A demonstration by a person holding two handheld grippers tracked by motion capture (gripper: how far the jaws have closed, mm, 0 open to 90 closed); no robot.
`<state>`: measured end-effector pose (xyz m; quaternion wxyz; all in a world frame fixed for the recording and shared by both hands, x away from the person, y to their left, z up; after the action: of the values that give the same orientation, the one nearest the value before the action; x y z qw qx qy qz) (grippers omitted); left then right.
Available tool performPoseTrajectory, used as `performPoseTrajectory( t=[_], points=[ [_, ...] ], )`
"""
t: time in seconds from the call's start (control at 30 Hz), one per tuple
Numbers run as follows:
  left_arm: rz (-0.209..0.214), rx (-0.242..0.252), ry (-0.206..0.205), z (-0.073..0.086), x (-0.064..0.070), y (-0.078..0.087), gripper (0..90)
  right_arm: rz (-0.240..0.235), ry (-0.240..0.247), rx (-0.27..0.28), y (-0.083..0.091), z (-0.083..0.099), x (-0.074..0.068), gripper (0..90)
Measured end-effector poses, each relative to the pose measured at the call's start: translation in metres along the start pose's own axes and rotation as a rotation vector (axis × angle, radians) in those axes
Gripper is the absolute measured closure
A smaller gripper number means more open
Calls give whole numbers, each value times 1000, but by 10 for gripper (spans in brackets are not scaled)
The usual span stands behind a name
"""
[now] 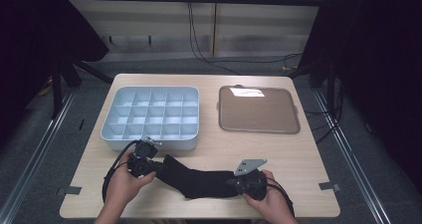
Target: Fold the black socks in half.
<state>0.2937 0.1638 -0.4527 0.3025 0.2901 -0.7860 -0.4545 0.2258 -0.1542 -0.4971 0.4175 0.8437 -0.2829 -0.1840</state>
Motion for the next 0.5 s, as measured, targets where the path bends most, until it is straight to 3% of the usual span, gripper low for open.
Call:
performPoseTrajectory(
  t=[0.17, 0.33, 0.5],
  points=[
    [19, 9, 0, -3, 2, 4, 762, -5, -10, 3, -1, 0, 1, 900],
    [83, 20, 4, -8, 6, 6, 763, -3, -16, 7, -4, -3, -2, 900],
    [83, 23, -9, -13, 10, 11, 763, 1, -18, 14, -6, -4, -5, 900]
  ],
)
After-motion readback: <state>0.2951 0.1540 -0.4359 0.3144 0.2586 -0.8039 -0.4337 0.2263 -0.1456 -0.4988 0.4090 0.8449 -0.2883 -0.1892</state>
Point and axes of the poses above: each handheld gripper's, and its own axes: y roughly backward along the jaws, z roughly out of its underside, x roughly to its right, the point moved 1 cm from there along -y, roughly forward along the jaws, and after that the axes turned 4 degrees about -x, right-handed, at the moved point
